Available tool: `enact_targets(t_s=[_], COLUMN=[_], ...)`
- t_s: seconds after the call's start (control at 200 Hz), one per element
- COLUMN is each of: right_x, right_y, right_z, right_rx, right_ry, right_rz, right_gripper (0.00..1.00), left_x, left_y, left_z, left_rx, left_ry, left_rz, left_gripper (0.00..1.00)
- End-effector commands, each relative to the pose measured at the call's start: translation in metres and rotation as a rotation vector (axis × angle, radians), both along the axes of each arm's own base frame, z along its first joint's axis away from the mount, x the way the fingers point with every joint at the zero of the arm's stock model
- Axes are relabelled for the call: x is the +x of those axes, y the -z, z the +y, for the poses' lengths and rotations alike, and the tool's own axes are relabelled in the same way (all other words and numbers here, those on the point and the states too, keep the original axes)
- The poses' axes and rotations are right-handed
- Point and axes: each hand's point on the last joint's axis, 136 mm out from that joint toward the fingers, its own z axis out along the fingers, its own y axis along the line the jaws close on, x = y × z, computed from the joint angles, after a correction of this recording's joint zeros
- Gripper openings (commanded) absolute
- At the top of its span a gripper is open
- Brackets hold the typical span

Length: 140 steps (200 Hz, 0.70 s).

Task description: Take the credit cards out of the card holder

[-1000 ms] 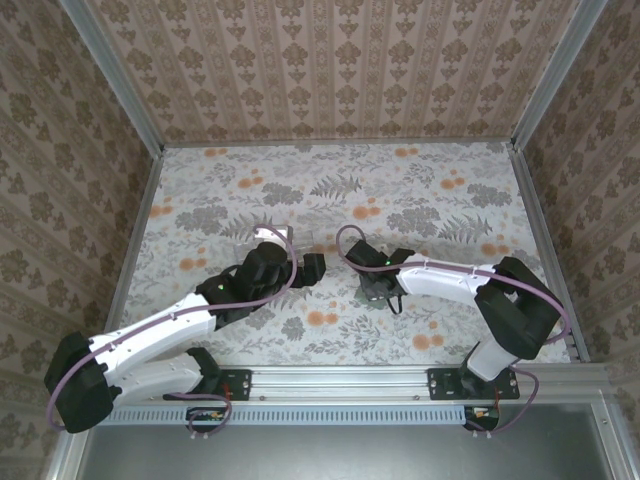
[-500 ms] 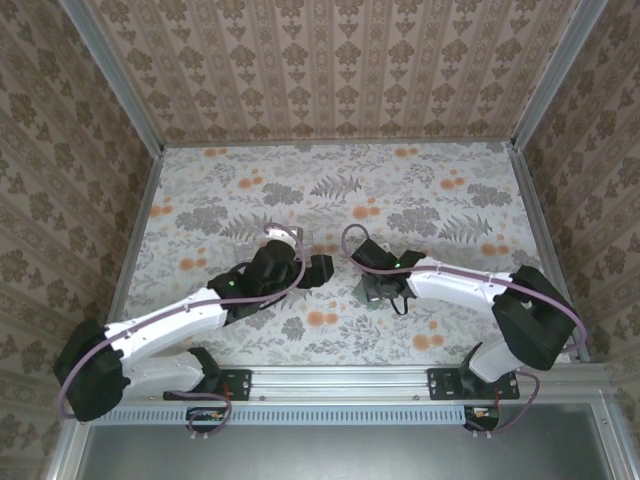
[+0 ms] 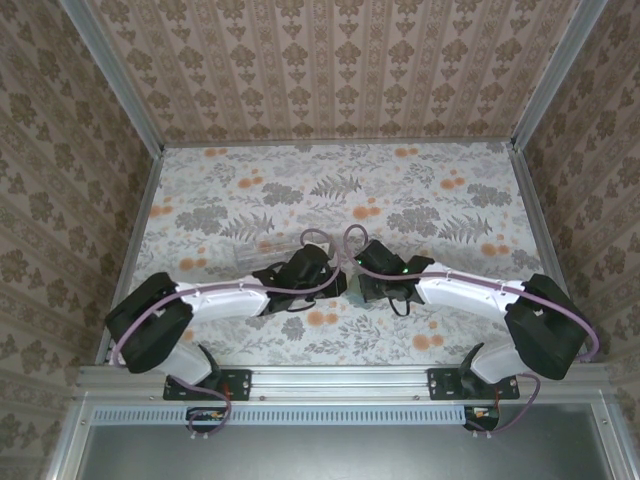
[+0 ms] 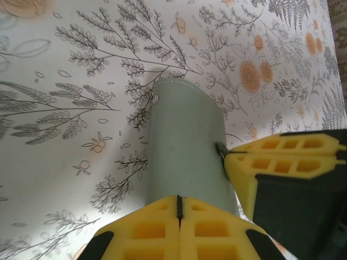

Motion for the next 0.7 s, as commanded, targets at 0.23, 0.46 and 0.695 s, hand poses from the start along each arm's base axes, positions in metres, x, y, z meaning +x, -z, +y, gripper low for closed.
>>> enact_targets(t_s=[0.23,0.46,0.695], right_x=[-0.004,-0.003,-0.002], right_y=[0.014,0.014,0.008], right_z=[0.003,0.004,0.003], right_rx=[0.031,0.038,0.068], right_ry=[-0.001,0.002,0.024], right_rz=[0.016,0.014,-0.005], right_gripper=[0.0,0.0,0.0], left_x=[-0.002,-0.008,-0.019], left_y=[0.002,0.029,0.072], left_z=[-0.04,-0.045,-0.027], left_rx=[-0.12,-0.101,0.079], left_ry=[0.037,0.04,-0.004], left_rz=[0.098,0.18,0.293], left_gripper=[0.0,0.0,0.0])
